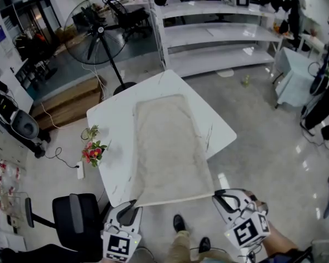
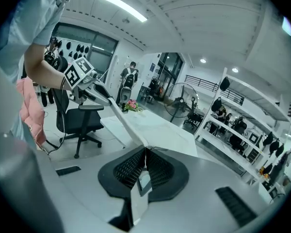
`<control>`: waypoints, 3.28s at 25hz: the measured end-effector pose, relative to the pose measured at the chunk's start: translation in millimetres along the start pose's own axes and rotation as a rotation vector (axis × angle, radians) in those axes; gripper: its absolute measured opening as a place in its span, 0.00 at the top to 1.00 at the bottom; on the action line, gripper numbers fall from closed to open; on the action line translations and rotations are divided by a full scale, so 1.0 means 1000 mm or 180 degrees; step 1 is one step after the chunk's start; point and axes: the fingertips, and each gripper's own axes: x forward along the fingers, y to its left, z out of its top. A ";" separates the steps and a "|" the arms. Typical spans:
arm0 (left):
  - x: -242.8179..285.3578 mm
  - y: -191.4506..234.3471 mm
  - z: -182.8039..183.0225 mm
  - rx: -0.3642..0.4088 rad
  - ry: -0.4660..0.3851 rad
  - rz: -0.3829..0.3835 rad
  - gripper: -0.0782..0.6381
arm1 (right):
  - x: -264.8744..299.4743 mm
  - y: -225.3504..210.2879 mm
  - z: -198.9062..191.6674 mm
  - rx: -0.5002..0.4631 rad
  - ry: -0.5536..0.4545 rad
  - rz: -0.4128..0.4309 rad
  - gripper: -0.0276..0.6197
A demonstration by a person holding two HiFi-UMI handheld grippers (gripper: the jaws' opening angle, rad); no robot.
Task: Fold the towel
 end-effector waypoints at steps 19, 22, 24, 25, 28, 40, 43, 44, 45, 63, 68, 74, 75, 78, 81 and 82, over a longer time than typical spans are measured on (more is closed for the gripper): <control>0.025 0.063 0.092 0.0137 -0.0419 0.0180 0.81 | 0.013 -0.083 0.049 0.0106 -0.0215 -0.0523 0.93; 0.034 0.079 0.105 0.0164 -0.0475 0.0191 0.81 | 0.021 -0.101 0.062 0.0110 -0.0248 -0.0641 0.93; 0.041 0.090 0.112 0.0172 -0.0534 0.0189 0.81 | 0.026 -0.112 0.071 0.0116 -0.0273 -0.0738 0.93; 0.045 0.096 0.116 0.0175 -0.0554 0.0187 0.81 | 0.029 -0.119 0.075 0.0117 -0.0287 -0.0789 0.93; 0.054 0.114 0.128 0.0197 -0.0622 0.0196 0.81 | 0.039 -0.136 0.088 0.0119 -0.0323 -0.0915 0.93; 0.069 0.154 0.153 0.0163 -0.0839 0.0173 0.81 | 0.060 -0.165 0.116 0.0109 -0.0443 -0.1209 0.93; 0.073 0.157 0.152 0.0136 -0.0839 0.0170 0.81 | 0.063 -0.168 0.117 0.0109 -0.0448 -0.1233 0.93; 0.076 0.158 0.152 0.0127 -0.0837 0.0167 0.81 | 0.064 -0.170 0.118 0.0109 -0.0449 -0.1237 0.93; 0.078 0.161 0.153 0.0122 -0.0837 0.0166 0.81 | 0.067 -0.173 0.119 0.0112 -0.0450 -0.1241 0.93; 0.179 0.223 0.162 0.0049 -0.0597 0.0191 0.81 | 0.157 -0.263 0.118 0.0167 -0.0430 -0.1229 0.93; 0.219 0.240 0.161 -0.0005 -0.0499 0.0208 0.81 | 0.190 -0.290 0.106 0.0157 -0.0290 -0.1176 0.93; 0.278 0.262 0.154 -0.0100 -0.0331 0.0201 0.81 | 0.240 -0.324 0.082 0.0214 -0.0166 -0.1077 0.93; 0.286 0.265 0.152 -0.0116 -0.0299 0.0205 0.81 | 0.247 -0.329 0.079 0.0217 -0.0141 -0.1053 0.93; 0.311 0.274 0.143 -0.0136 -0.0202 0.0234 0.81 | 0.271 -0.342 0.069 0.0215 -0.0069 -0.0983 0.93; 0.335 0.283 0.128 -0.0111 -0.0095 0.0277 0.81 | 0.297 -0.352 0.059 0.0244 -0.0023 -0.0891 0.93; 0.343 0.286 0.123 -0.0112 -0.0048 0.0287 0.81 | 0.306 -0.354 0.055 0.0251 0.0001 -0.0852 0.93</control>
